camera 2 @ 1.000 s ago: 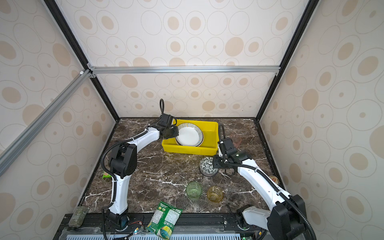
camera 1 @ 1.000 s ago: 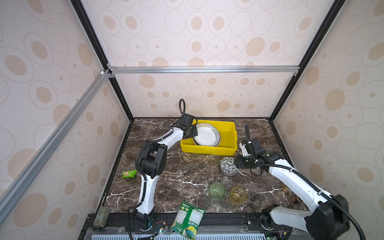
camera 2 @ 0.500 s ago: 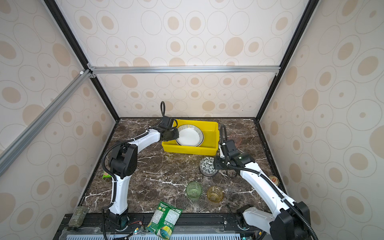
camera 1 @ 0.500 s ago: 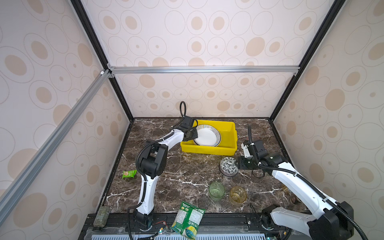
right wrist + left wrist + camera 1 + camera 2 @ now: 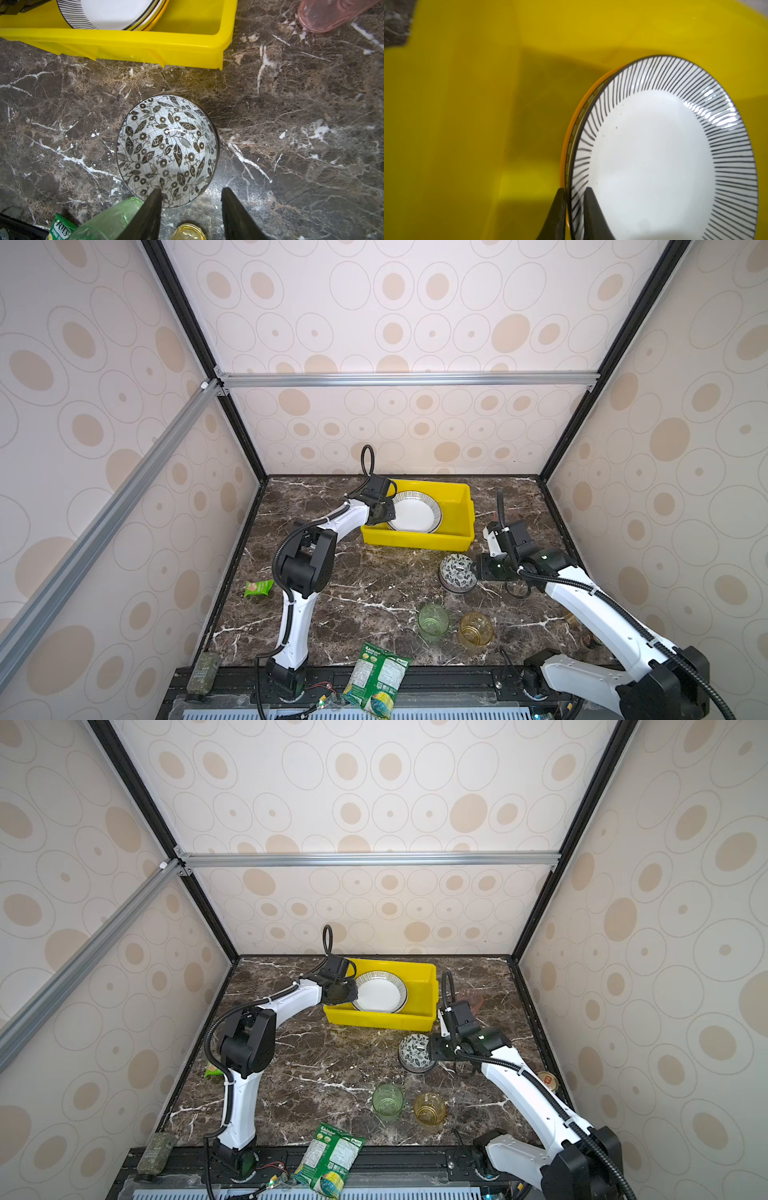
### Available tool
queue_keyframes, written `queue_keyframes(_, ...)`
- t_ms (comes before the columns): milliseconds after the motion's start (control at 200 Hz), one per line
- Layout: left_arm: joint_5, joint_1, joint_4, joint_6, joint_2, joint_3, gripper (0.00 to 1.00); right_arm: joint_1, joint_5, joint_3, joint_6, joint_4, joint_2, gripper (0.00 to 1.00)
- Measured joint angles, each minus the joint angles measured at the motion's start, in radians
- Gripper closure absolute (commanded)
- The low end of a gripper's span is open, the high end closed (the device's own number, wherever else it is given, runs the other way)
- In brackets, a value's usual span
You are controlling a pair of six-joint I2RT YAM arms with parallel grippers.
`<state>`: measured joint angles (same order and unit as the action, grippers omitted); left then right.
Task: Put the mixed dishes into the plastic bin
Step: 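Lower the striped plate flat onto the stacked plates and open the left gripper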
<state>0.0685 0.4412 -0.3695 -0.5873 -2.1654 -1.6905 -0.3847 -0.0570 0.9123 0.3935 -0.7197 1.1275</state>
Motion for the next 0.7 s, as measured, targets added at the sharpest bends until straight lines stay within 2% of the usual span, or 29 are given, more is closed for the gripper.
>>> queue_keyframes(700, -0.060, 0.013, -0.047, 0.019, 0.034, 0.000, 0.83, 0.000, -0.031, 0.000, -0.002, 0.005, 0.022, 0.50)
